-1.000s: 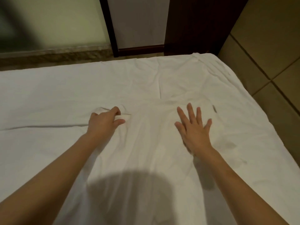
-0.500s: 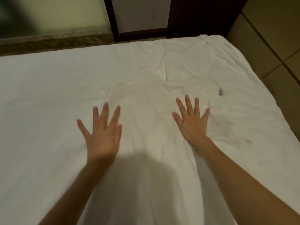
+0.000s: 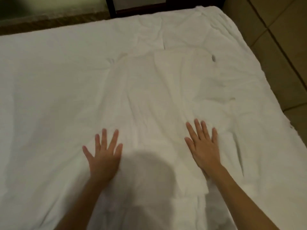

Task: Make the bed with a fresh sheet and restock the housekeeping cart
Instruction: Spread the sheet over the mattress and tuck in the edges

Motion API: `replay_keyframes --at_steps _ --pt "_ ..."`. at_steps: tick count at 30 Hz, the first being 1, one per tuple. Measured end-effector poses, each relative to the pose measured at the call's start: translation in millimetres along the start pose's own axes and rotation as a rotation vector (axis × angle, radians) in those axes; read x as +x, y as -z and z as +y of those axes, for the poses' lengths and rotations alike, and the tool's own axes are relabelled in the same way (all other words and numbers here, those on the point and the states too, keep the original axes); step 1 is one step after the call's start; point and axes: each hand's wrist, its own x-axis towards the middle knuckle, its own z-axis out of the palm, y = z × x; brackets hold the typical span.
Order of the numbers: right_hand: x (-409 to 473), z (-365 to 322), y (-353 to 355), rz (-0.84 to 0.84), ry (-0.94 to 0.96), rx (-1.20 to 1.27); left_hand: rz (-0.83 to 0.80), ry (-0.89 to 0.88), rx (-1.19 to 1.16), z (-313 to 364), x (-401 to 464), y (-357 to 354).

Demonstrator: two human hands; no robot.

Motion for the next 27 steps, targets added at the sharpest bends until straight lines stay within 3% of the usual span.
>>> replay_keyframes --at_steps 3,6,9,14,17,20,22,25,27 --pt "-12 1 5 -0.044 0.02 -0.002 -0.042 0.103 -0.123 34 -9 9" --pt "-59 12 5 -0.002 -0.019 0.094 0.081 -0.069 -0.308 86 -52 5" --pt "-120 48 -3 0.18 -0.085 0.212 0.204 -0.221 -0.391 130 -102 -15" --pt "-167 98 0 0.313 -0.274 0.551 0.276 -0.371 -0.629 172 -159 -48" --pt "-153 101 11 0.251 -0.458 1.055 0.136 -0.205 -0.903 197 -183 -63" --pt "-138 98 11 0.246 -0.524 1.117 -0.217 0.152 -1.257 221 -191 -70" --pt "-138 95 15 0.271 -0.538 1.219 -0.354 0.258 -1.471 235 -195 -71" --pt "-143 102 21 0.303 -0.508 1.314 -0.269 0.211 -1.57 257 -191 -67" --pt "-146 111 27 0.326 -0.44 1.296 -0.161 0.303 -1.583 265 -184 -60"
